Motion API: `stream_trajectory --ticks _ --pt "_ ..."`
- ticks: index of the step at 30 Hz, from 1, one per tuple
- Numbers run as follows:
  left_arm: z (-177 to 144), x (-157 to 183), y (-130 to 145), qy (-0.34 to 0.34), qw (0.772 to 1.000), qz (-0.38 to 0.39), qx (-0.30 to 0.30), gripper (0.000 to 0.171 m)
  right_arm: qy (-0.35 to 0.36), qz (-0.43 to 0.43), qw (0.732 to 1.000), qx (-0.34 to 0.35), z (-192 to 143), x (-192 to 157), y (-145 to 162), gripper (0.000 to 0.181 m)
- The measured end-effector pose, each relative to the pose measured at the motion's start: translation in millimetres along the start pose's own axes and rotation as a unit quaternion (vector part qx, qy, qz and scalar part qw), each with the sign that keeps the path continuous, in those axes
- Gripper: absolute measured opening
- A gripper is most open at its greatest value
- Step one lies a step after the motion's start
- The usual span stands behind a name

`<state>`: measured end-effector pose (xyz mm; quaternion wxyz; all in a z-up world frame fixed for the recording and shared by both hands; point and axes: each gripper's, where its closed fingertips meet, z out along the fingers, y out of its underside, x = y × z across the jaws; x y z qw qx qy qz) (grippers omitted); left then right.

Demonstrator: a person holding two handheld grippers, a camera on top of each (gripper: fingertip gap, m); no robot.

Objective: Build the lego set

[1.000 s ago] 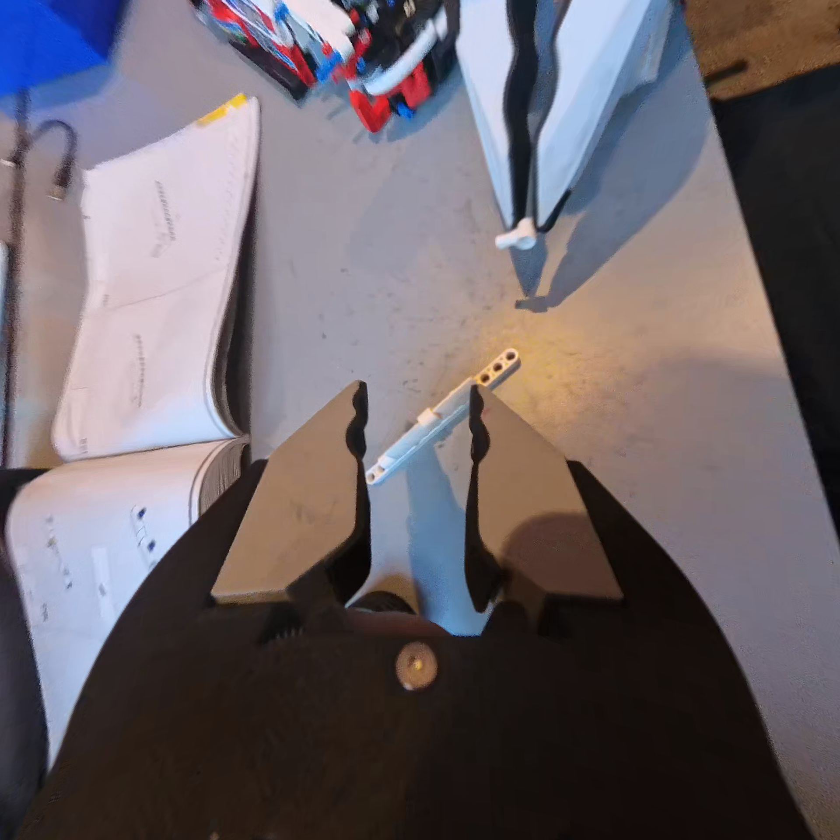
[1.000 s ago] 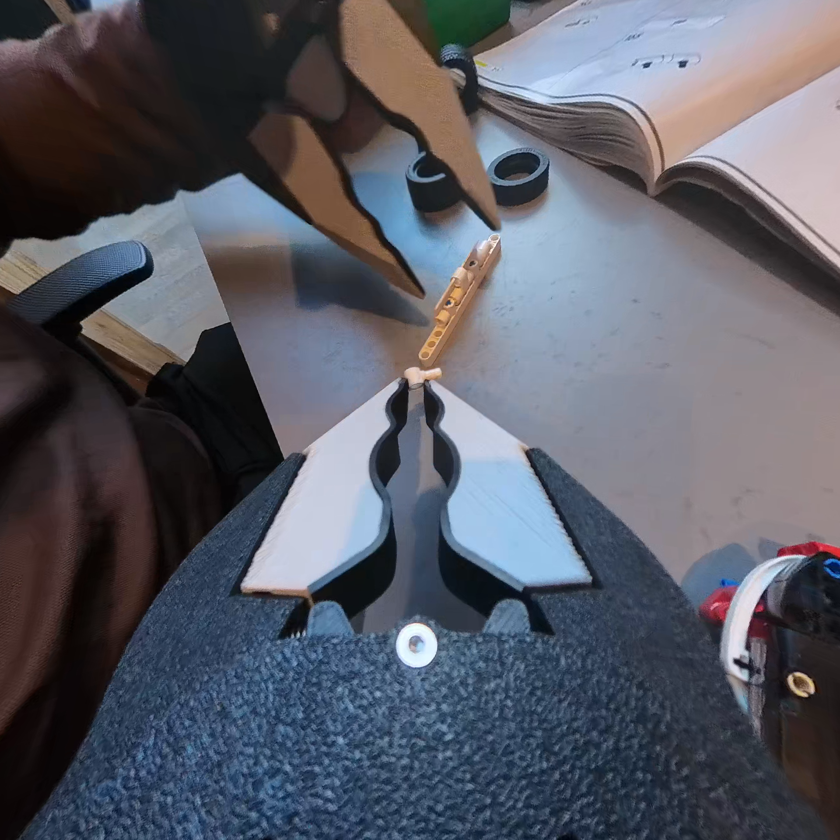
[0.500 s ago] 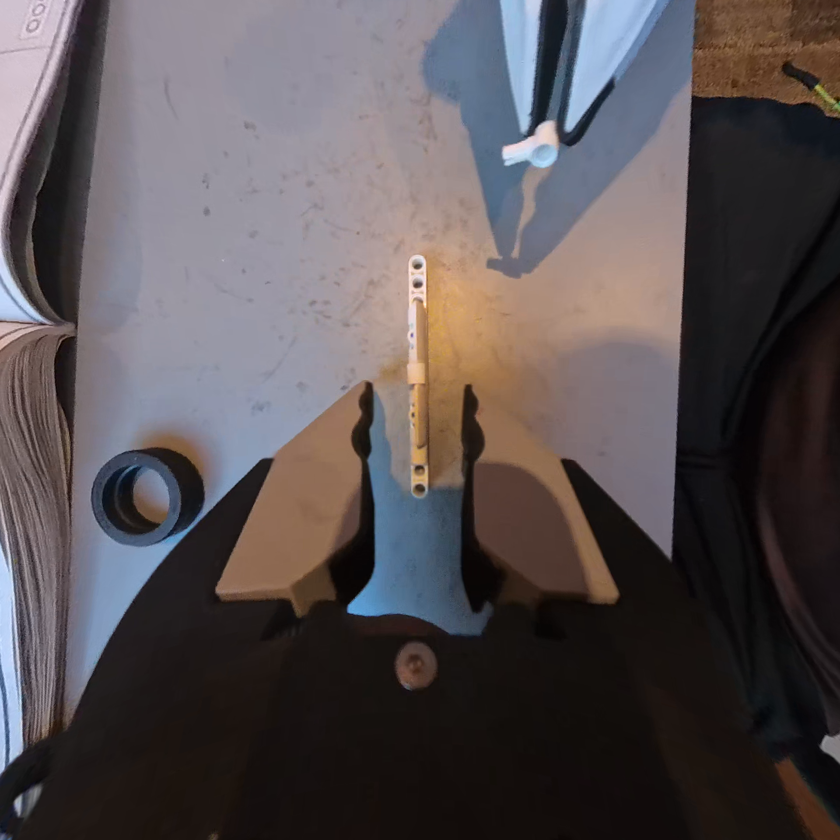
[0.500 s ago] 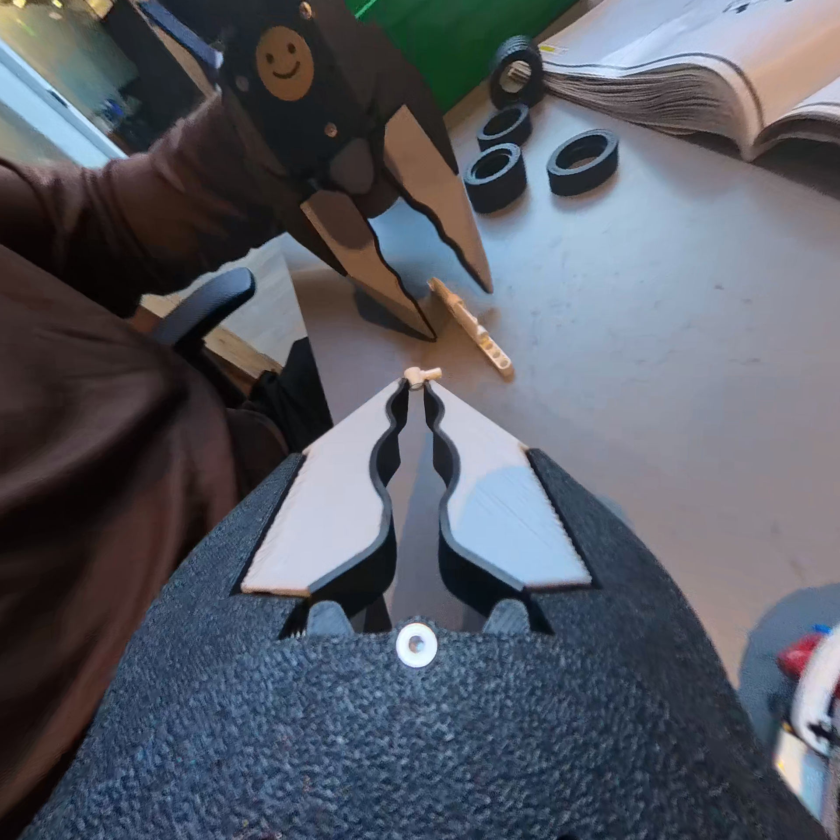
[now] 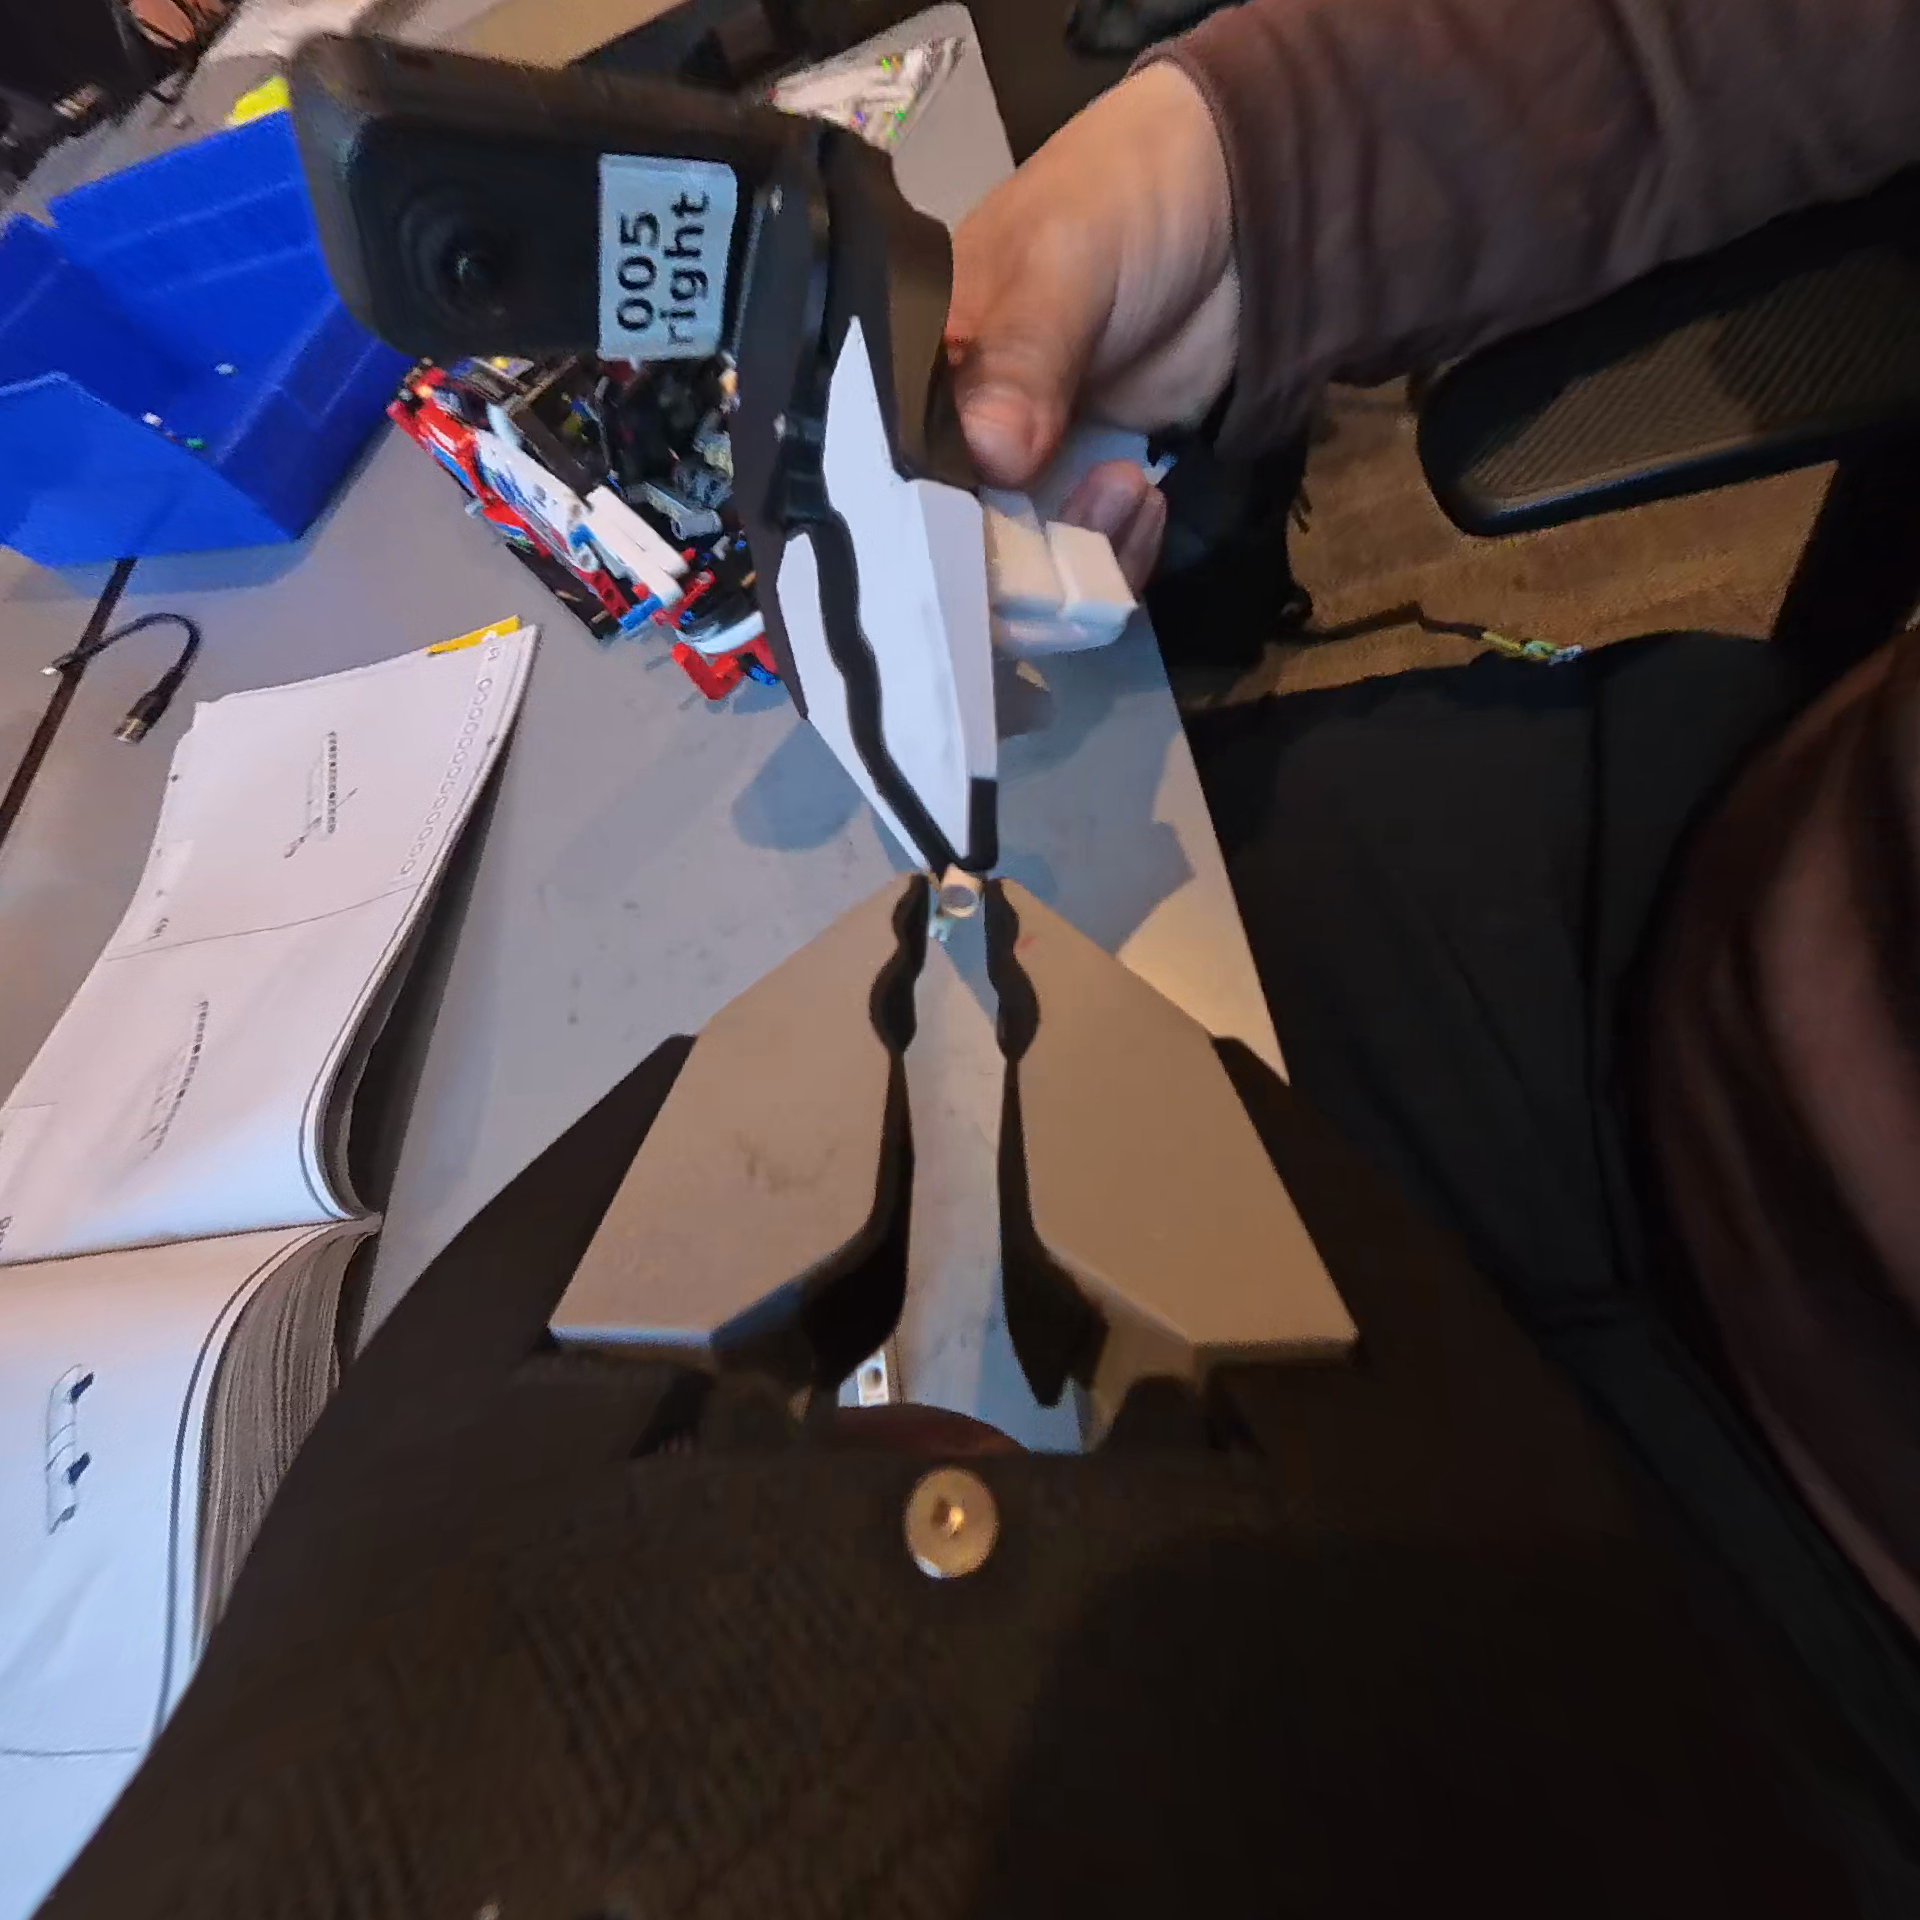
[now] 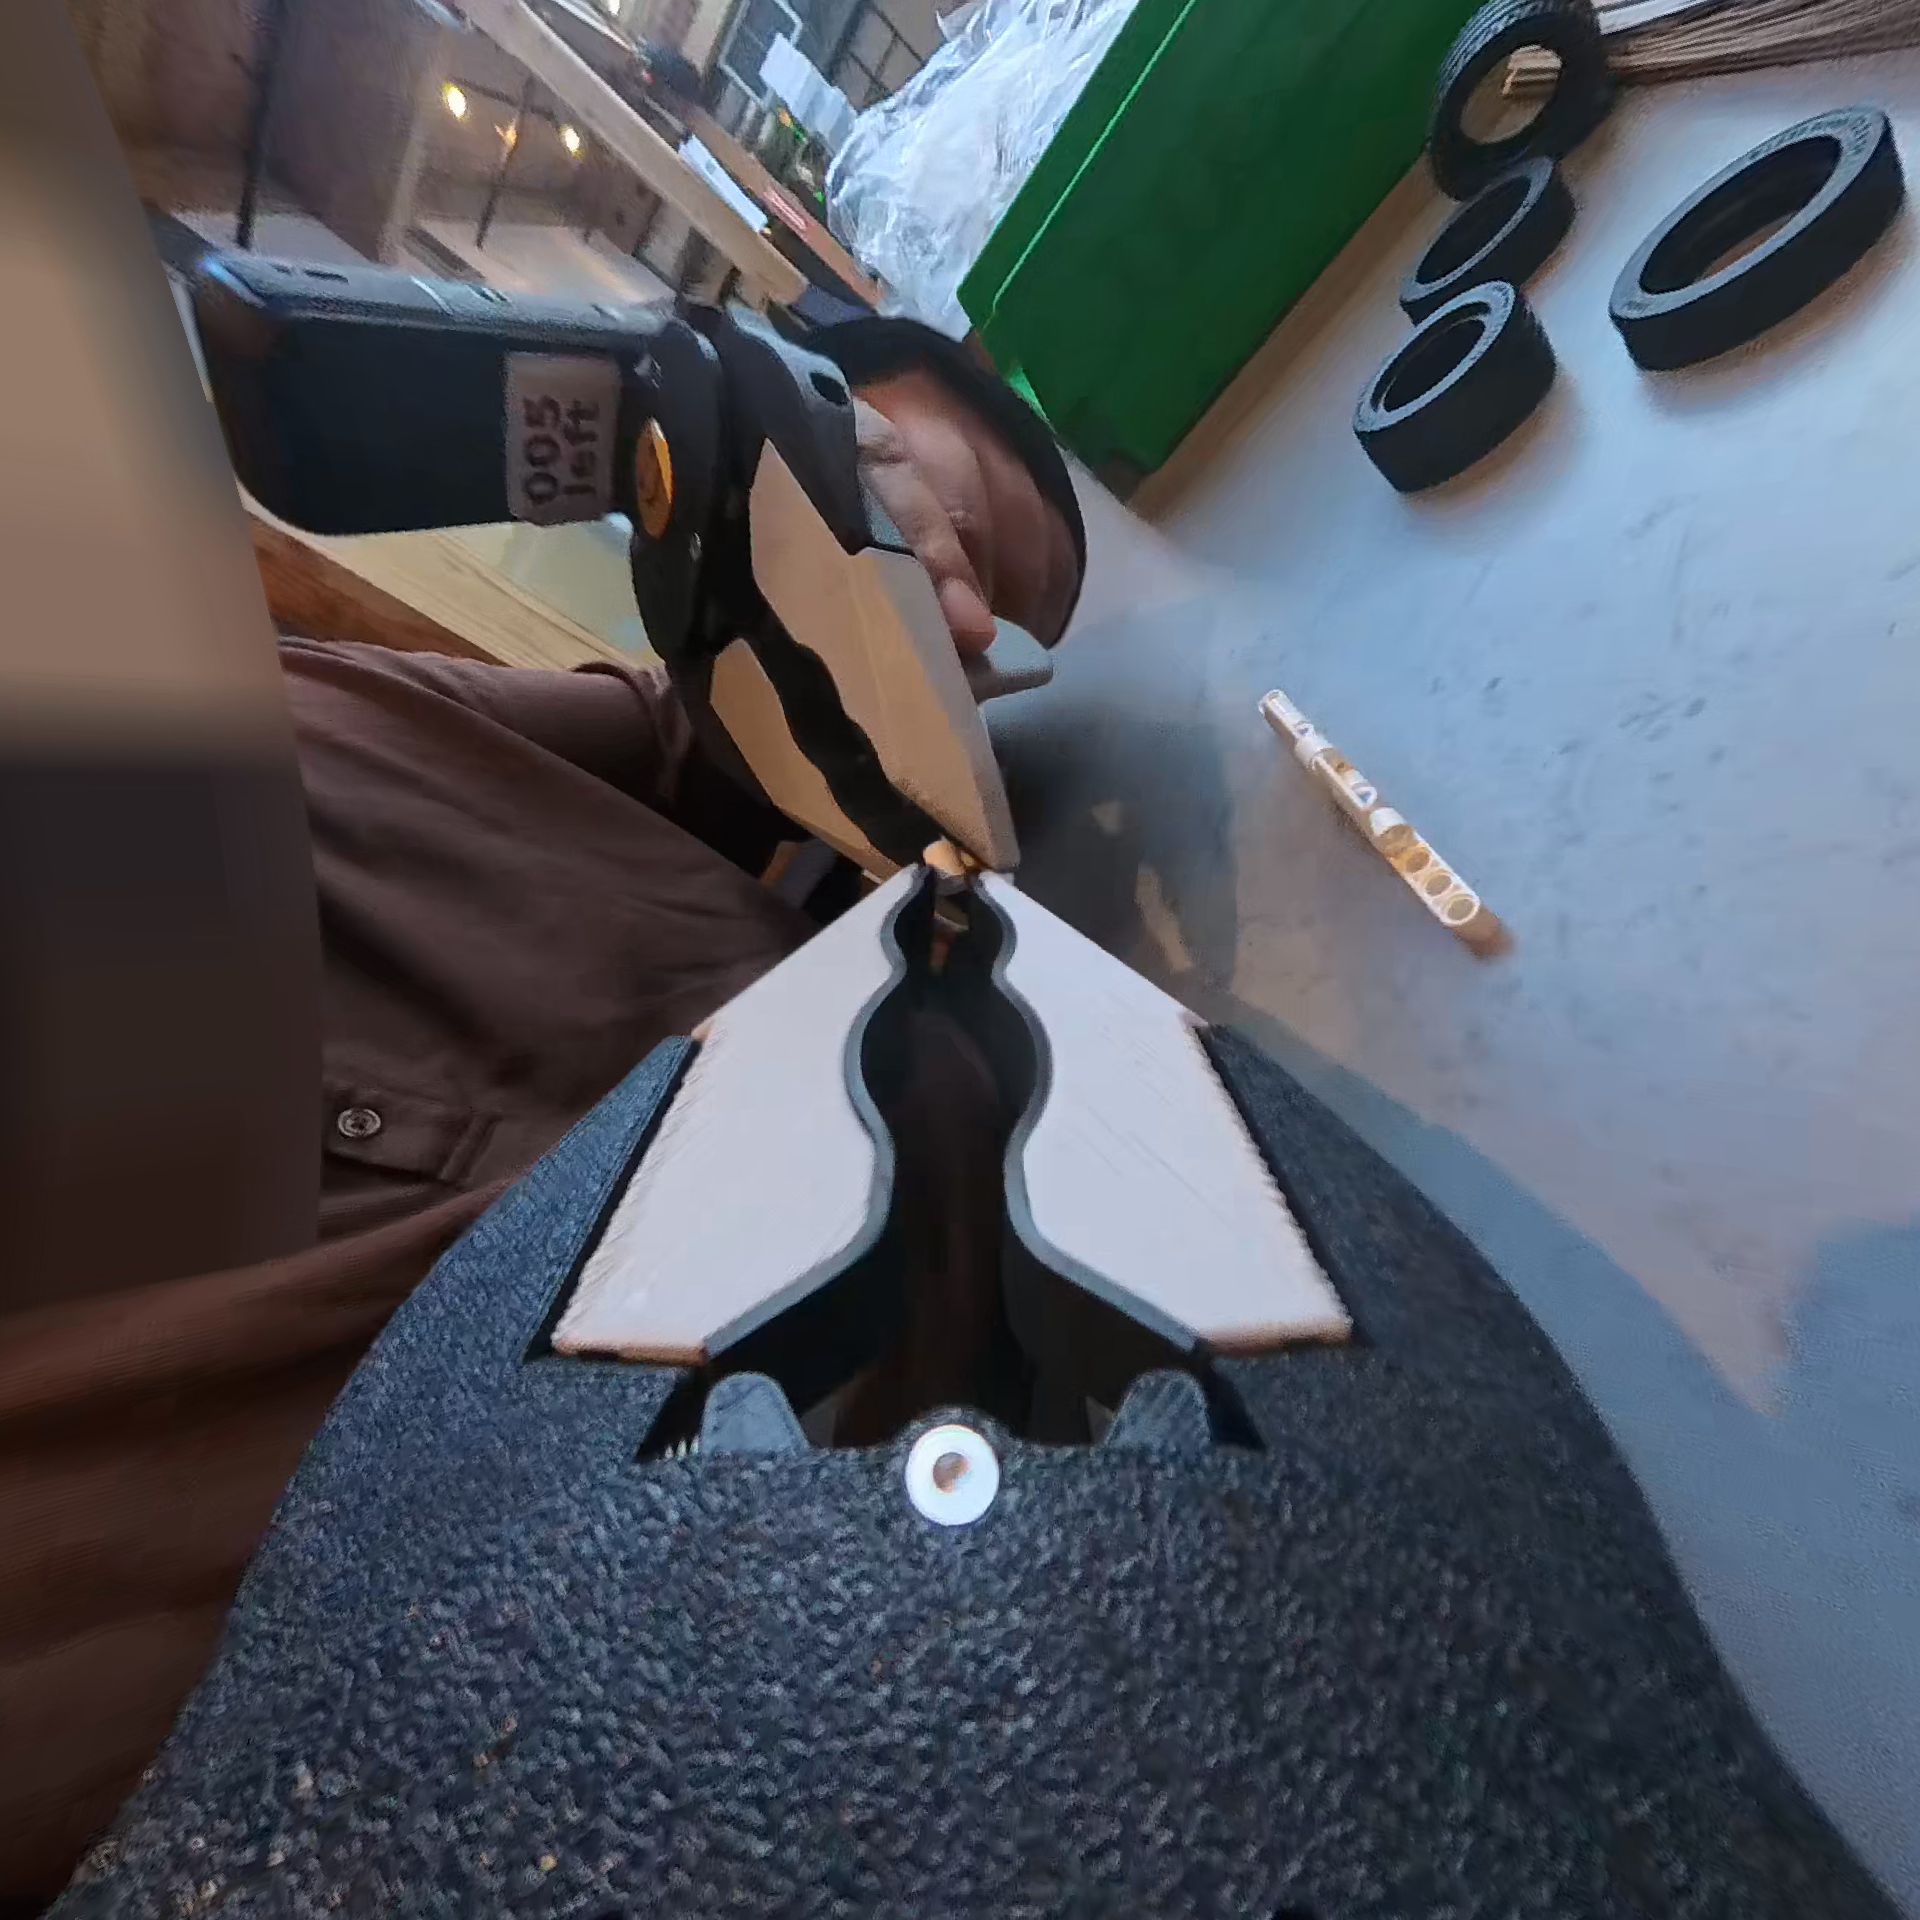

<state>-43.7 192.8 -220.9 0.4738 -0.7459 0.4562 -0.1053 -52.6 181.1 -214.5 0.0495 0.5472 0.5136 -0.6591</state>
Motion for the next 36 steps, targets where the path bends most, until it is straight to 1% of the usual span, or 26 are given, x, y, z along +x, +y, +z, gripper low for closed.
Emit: stream_trajectory --ticks 2,4,5,7,9,10,11,13,14,17,19,20,21,22,24,25,27,28,29,31,33,34,36 --pt "-1.2 -3.2 1.4 -0.013 1.000 -0.017 0.010 0.006 -0.004 0.010 1.000 0.009 0.5 1.0 -3.3 0.006" --pt "-0.3 -7.8 8.9 -0.031 0.998 -0.054 0.002 0.005 0.019 0.007 1.000 0.016 1.9 8.4 -5.6 0.005" --pt "-0.3 -12.0 14.7 -0.048 0.996 -0.073 -0.005 0.004 0.041 -0.006 0.999 0.017 1.9 13.2 -6.5 0.000" --pt "-1.9 -15.2 28.1 -0.059 0.993 -0.104 -0.023 0.004 0.100 -0.059 0.993 0.008 1.0 23.0 -7.7 0.000" --pt "-13.3 -32.0 45.7 -0.092 0.987 -0.118 -0.056 0.004 0.152 -0.117 0.981 0.005 -0.6 28.4 -15.4 0.000" --pt "-23.3 -43.6 49.5 -0.102 0.983 -0.143 -0.051 0.004 0.176 -0.143 0.974 0.009 -2.3 30.1 -22.3 0.000" --pt "-33.8 -53.7 50.7 -0.098 0.976 -0.192 -0.034 0.004 0.195 -0.169 0.966 0.015 -3.9 30.0 -29.8 0.002" --pt "-50.6 -61.6 46.5 -0.053 0.955 -0.291 0.010 0.004 0.221 -0.228 0.948 0.024 -5.4 25.7 -42.7 0.006" --pt "-56.0 -65.8 45.2 -0.050 0.948 -0.314 0.024 0.004 0.231 -0.260 0.938 0.021 -4.8 22.6 -46.4 0.008" --pt "-55.4 -60.6 48.0 -0.053 0.949 -0.311 0.013 0.004 0.262 -0.344 0.902 -0.008 0.3 18.5 -49.0 0.012" --pt "-49.7 -53.4 51.2 -0.050 0.947 -0.318 0.007 0.004 0.289 -0.380 0.878 -0.036 3.2 23.3 -47.1 0.012" --pt "-48.2 -52.8 54.4 -0.061 0.946 -0.318 0.003 0.004 0.296 -0.387 0.873 -0.042 5.0 24.8 -46.6 0.012" --pt "-47.4 -51.9 56.8 -0.074 0.949 -0.307 0.000 0.004 0.287 -0.382 0.878 -0.042 8.4 23.6 -45.3 0.012" --pt "-46.3 -47.8 56.9 -0.082 0.954 -0.287 -0.001 0.004 0.270 -0.366 0.890 -0.034 12.3 20.5 -44.5 0.012" --pt "-42.9 -36.8 55.8 -0.105 0.968 -0.226 -0.013 0.004 0.241 -0.323 0.915 -0.009 16.2 17.1 -46.1 0.012" --pt "-41.6 -33.5 57.6 -0.127 0.972 -0.193 -0.031 0.004 0.230 -0.304 0.924 0.000 17.2 17.1 -46.4 0.012" --pt "-40.7 -30.9 57.3 -0.174 0.974 -0.131 -0.056 0.004 0.219 -0.279 0.935 0.003 20.6 19.3 -43.4 0.012" --pt "-39.8 -28.4 54.0 -0.185 0.975 -0.108 -0.059 0.004 0.218 -0.275 0.936 -0.001 22.5 20.6 -41.2 0.012" --pt "-37.8 -23.9 50.0 -0.182 0.977 -0.100 -0.055 0.004 0.217 -0.278 0.936 -0.006 24.4 20.8 -38.8 0.012" --pt "-33.1 -15.8 46.2 -0.153 0.980 -0.117 -0.046 0.004 0.217 -0.306 0.927 -0.018 27.3 18.9 -35.7 0.009" --pt "-34.2 -19.1 44.9 -0.143 0.979 -0.140 -0.027 0.004 0.234 -0.328 0.915 -0.027 26.3 21.7 -35.6 0.007" --pt "-35.8 -21.0 42.8 -0.138 0.978 -0.154 -0.013 0.004 0.241 -0.326 0.914 -0.031 25.5 24.4 -35.0 0.007" --pt "-39.3 -21.4 33.8 -0.130 0.979 -0.155 0.022 0.004 0.225 -0.309 0.924 -0.029 27.4 23.0 -32.0 0.009"
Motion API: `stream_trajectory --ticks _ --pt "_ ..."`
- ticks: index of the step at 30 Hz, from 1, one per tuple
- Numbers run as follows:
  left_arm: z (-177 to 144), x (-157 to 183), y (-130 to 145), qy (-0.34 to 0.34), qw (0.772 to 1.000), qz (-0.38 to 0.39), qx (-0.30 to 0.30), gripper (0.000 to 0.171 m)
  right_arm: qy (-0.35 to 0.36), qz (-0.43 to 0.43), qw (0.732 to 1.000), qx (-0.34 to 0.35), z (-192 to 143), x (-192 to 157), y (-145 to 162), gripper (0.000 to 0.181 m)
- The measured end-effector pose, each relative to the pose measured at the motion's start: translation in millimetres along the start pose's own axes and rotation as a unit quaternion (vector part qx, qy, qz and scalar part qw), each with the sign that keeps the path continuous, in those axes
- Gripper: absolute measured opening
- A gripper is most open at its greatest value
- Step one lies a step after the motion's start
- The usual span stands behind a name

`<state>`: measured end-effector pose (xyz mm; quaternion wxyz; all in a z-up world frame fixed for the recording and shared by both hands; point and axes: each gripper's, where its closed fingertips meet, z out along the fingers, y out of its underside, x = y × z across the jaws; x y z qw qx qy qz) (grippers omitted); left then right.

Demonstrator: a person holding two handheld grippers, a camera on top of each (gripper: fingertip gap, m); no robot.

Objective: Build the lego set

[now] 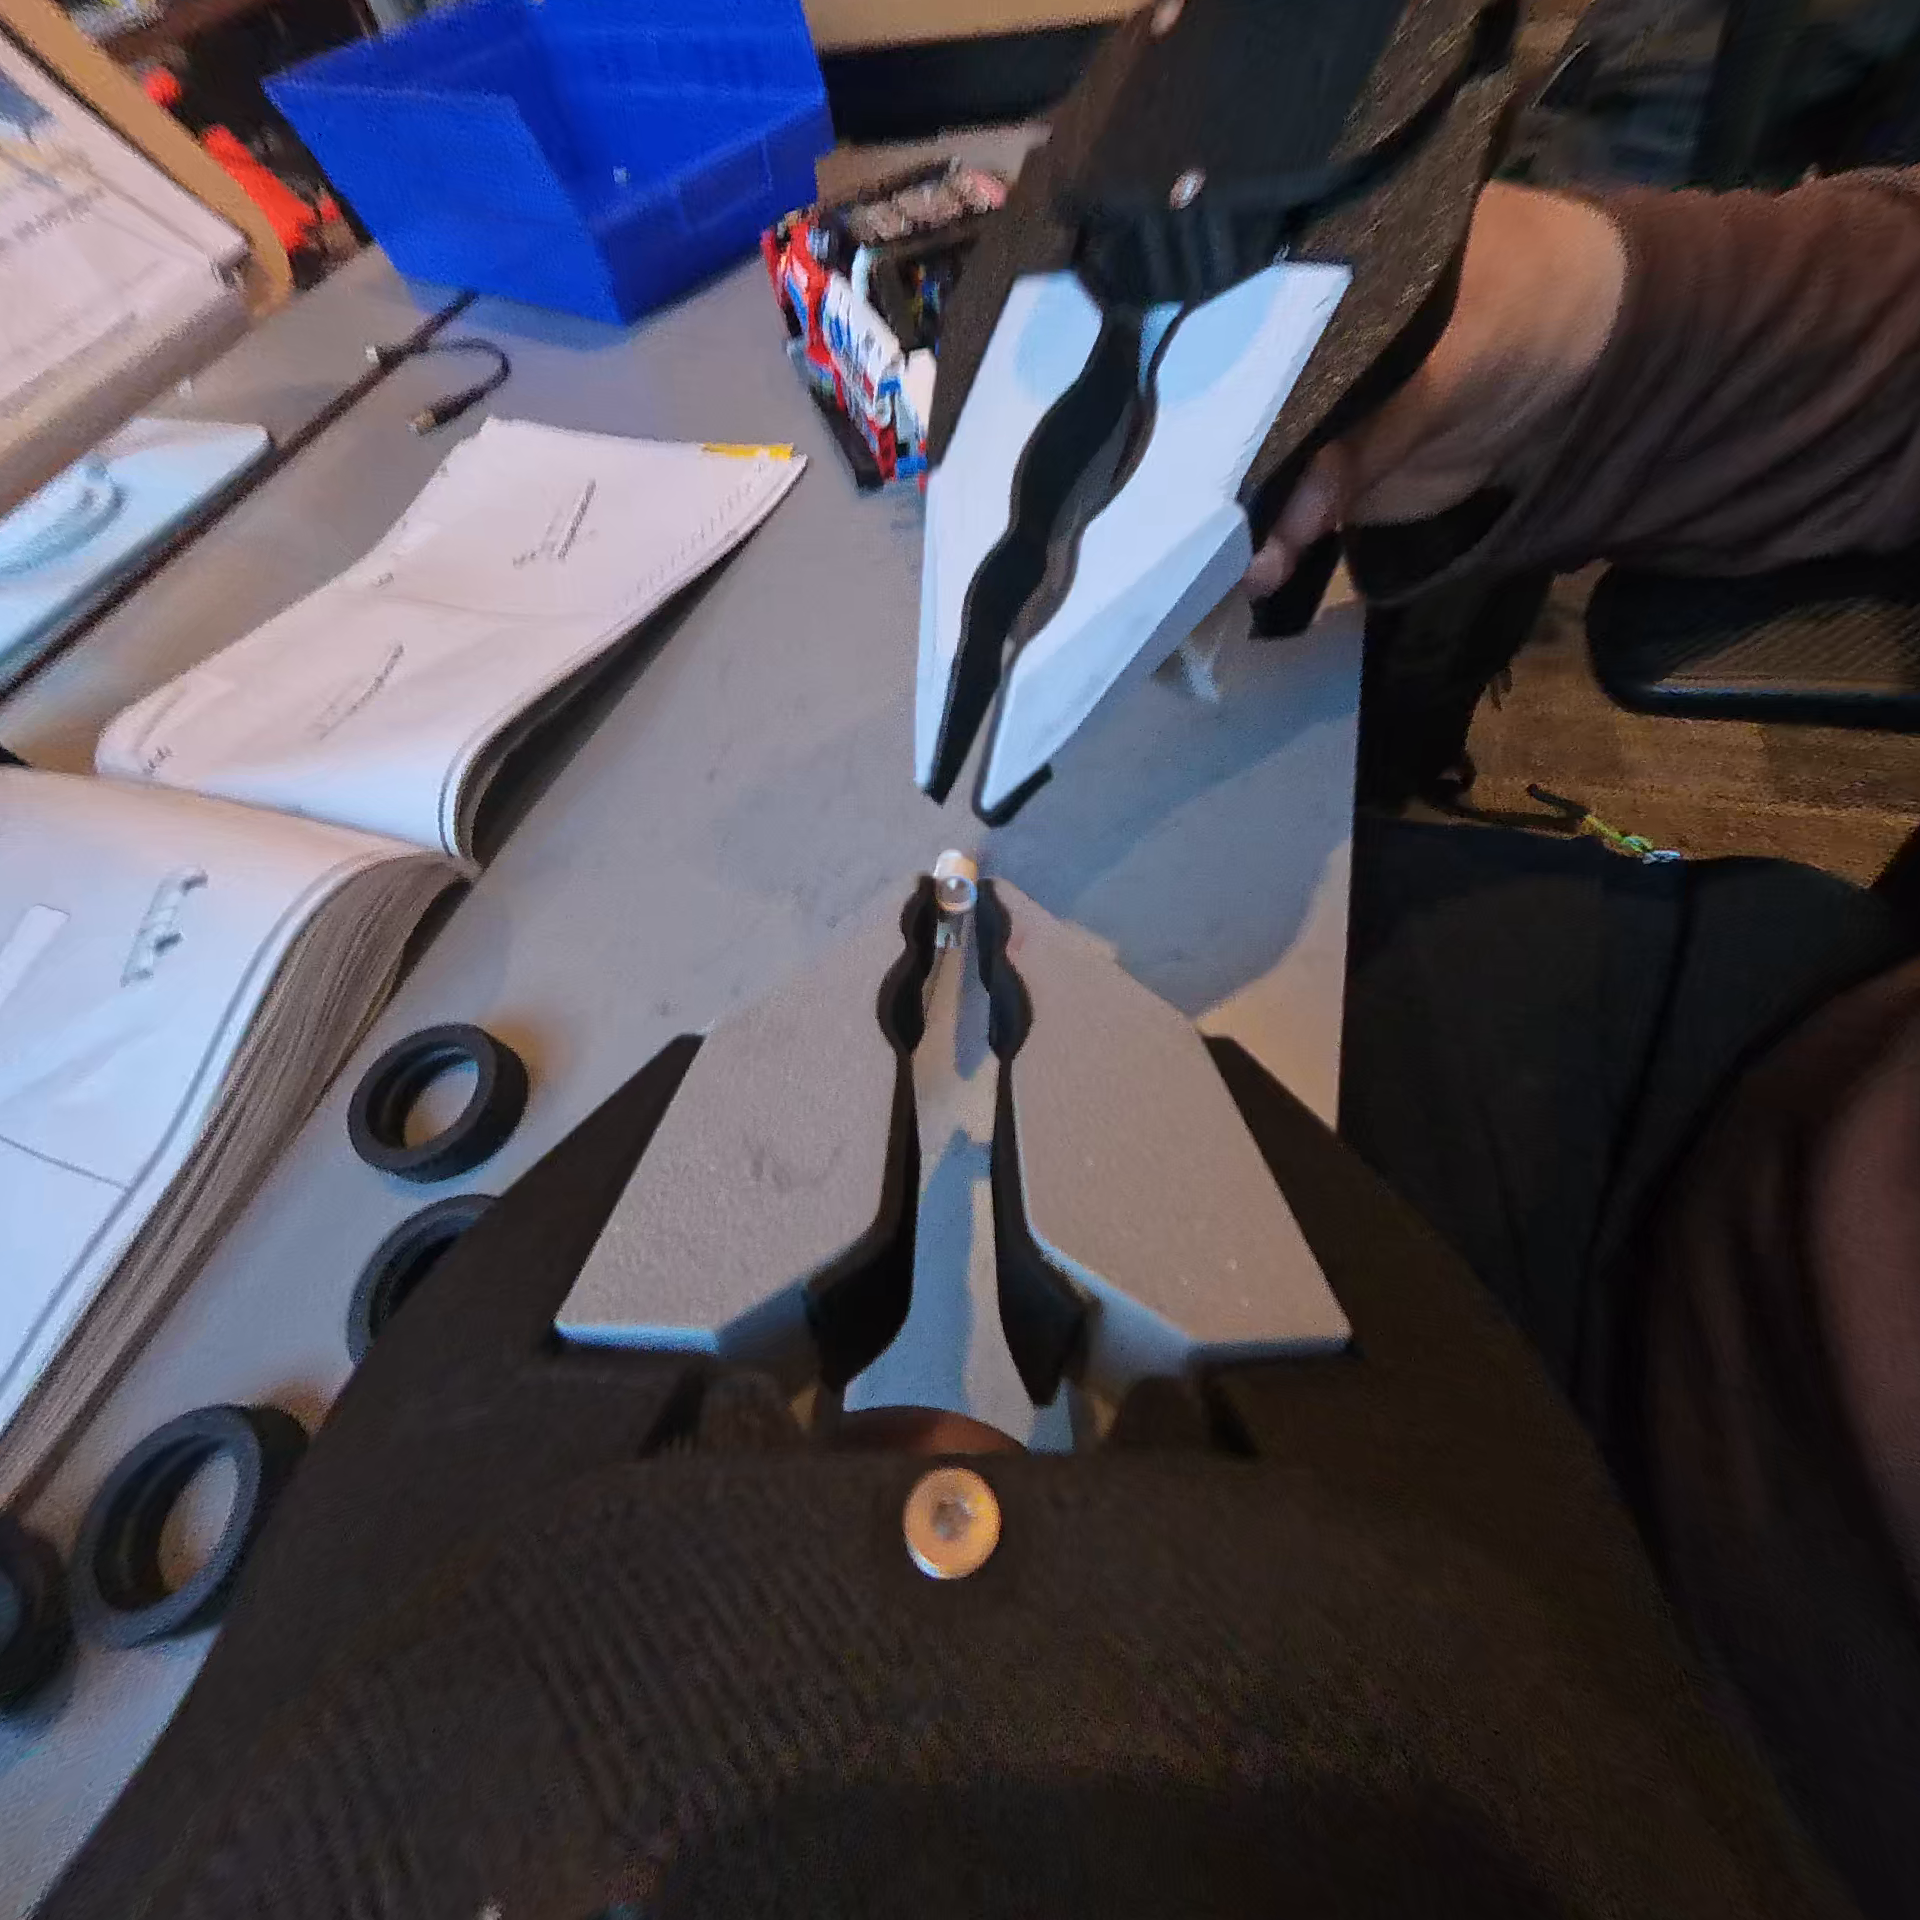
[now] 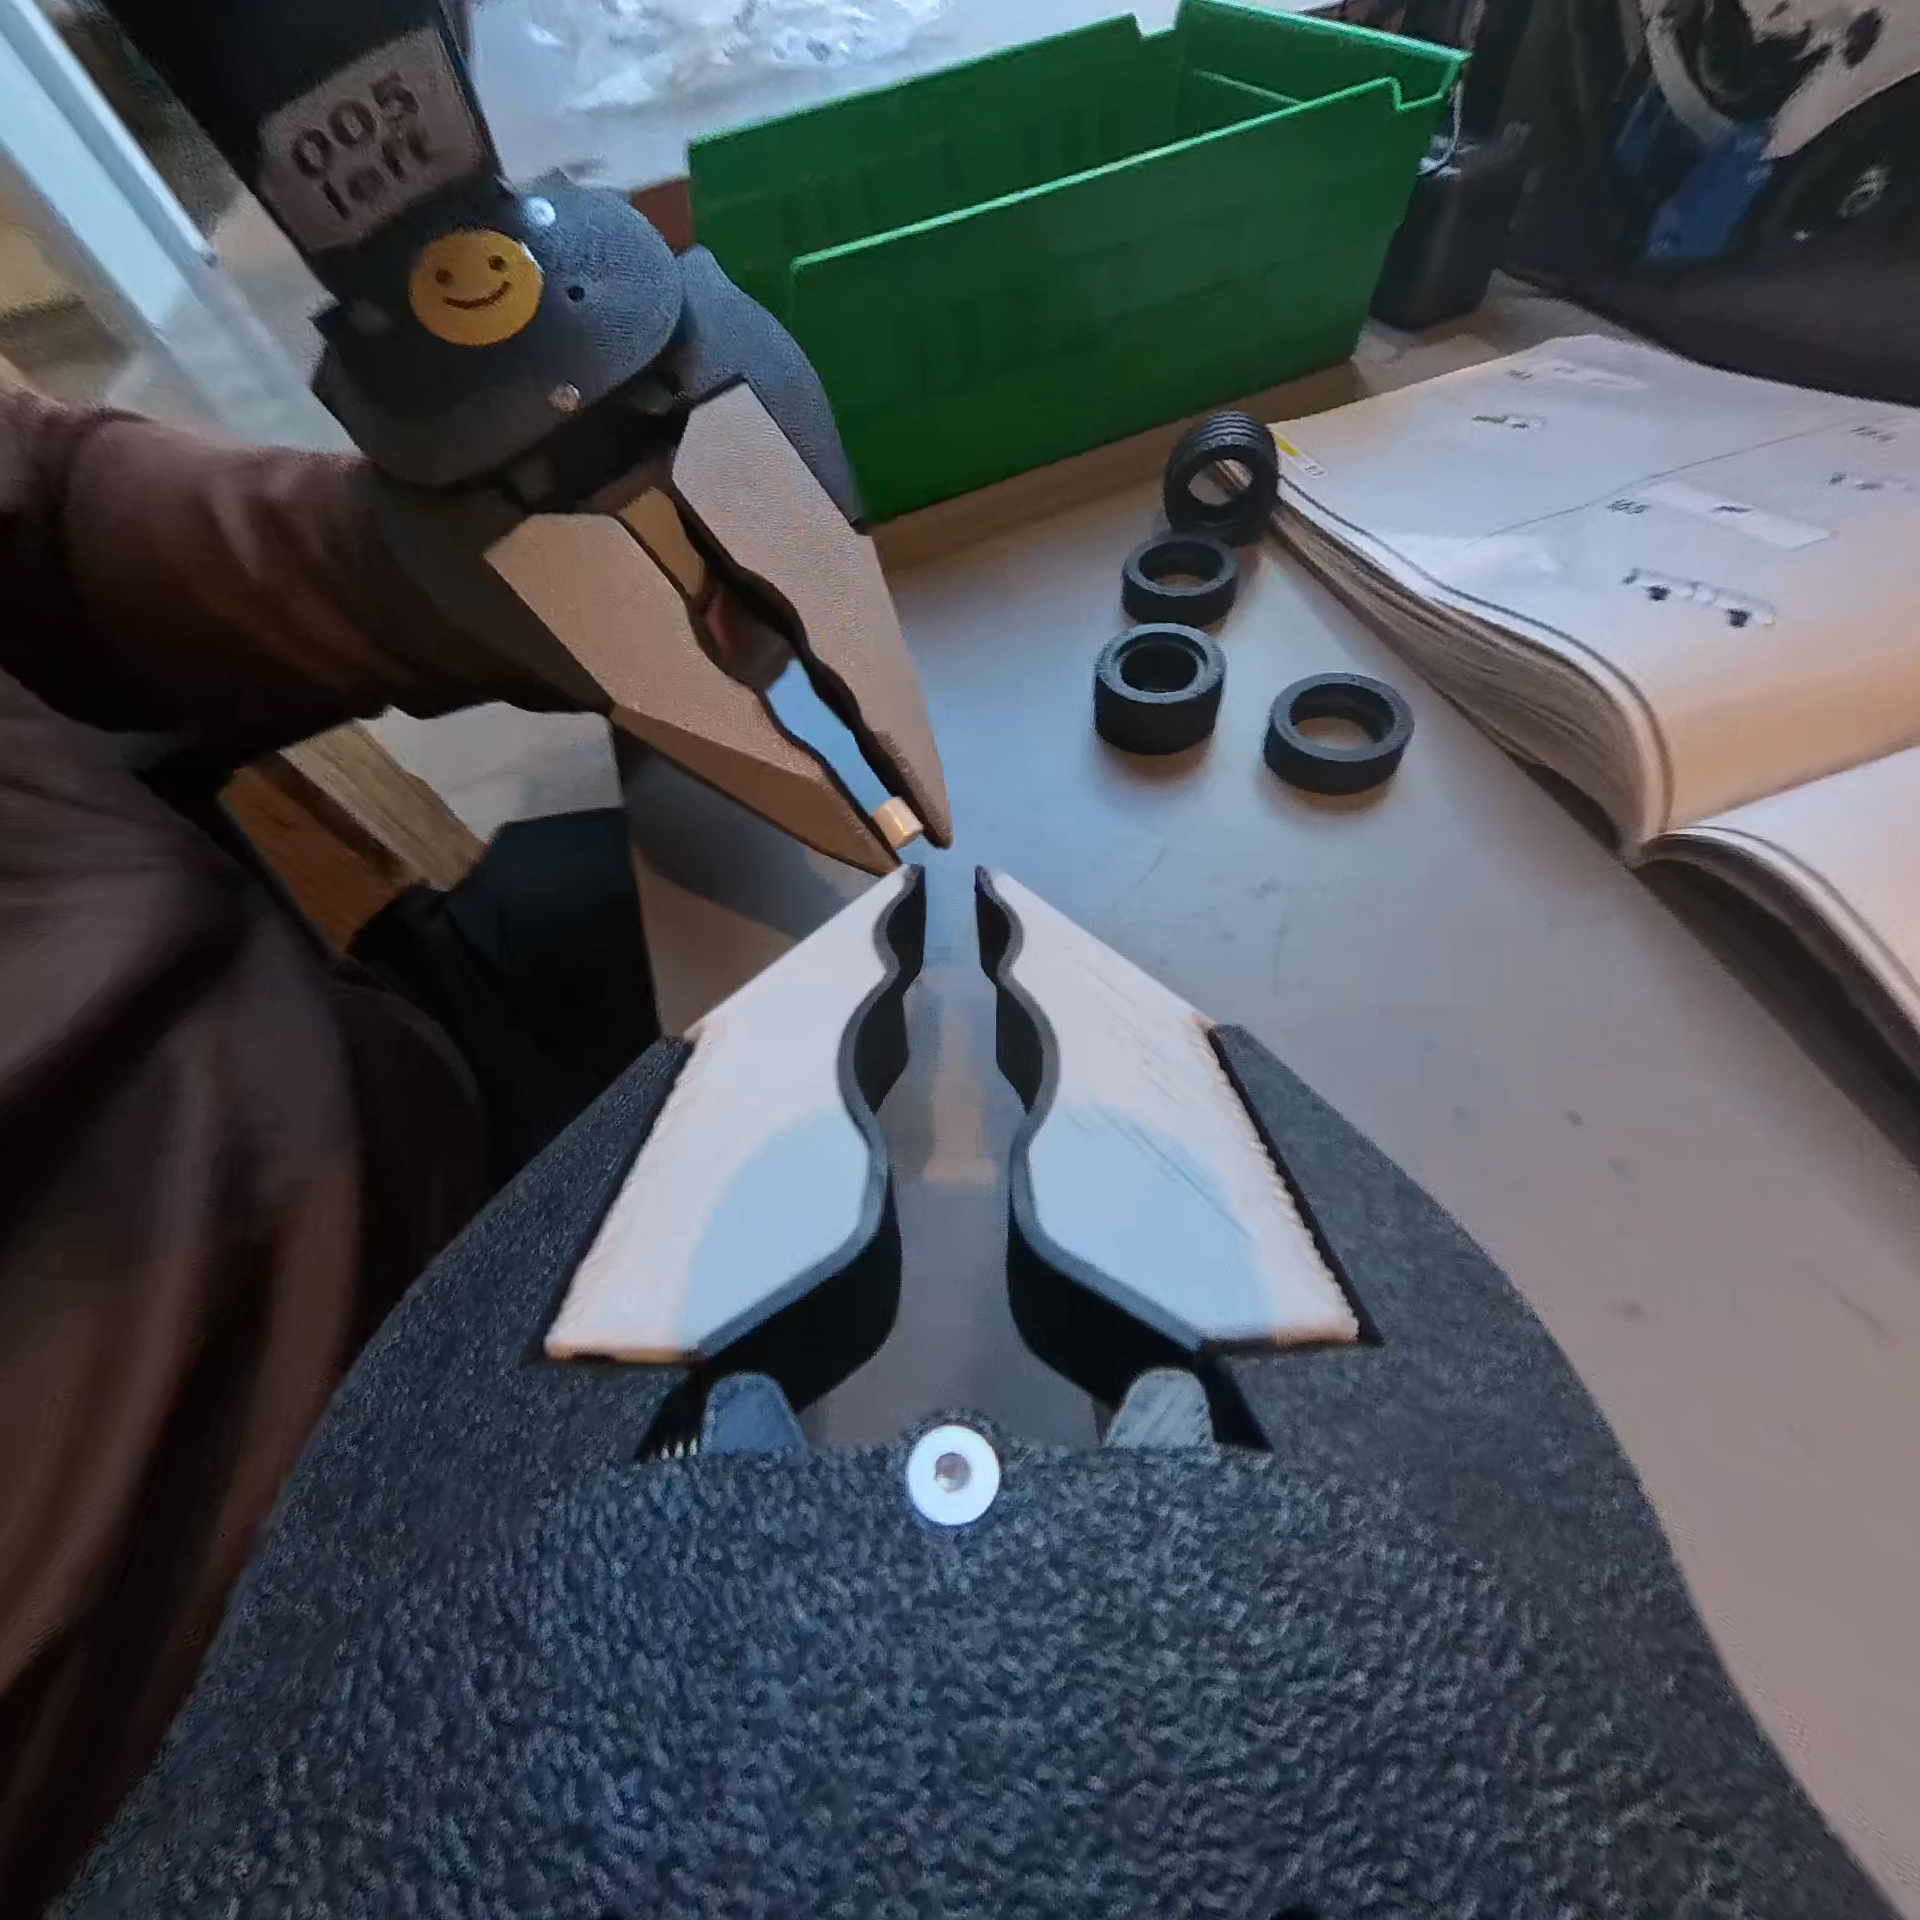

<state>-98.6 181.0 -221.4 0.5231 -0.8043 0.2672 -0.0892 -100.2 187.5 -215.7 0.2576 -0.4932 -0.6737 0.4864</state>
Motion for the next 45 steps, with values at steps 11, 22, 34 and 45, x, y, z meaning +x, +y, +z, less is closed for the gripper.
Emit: stream_trajectory --ticks 11,22,34,45 --pt "1.6 -14.5 -7.7 -0.162 0.969 0.184 -0.031 0.004 -0.055 0.182 0.981 0.046 4.9 -0.8 -8.0 0.019" --pt "6.8 -14.2 -4.1 -0.197 0.953 0.220 -0.065 0.004 -0.089 0.234 0.967 0.053 9.4 -1.6 -6.9 0.008" --pt "5.8 -12.6 -7.4 -0.189 0.961 0.190 -0.065 0.004 -0.091 0.245 0.963 0.061 7.0 0.8 -7.4 0.007" --pt "6.3 -9.0 -1.9 -0.144 0.976 0.153 -0.062 0.002 -0.133 0.302 0.942 0.069 6.3 -1.0 -3.6 0.008"
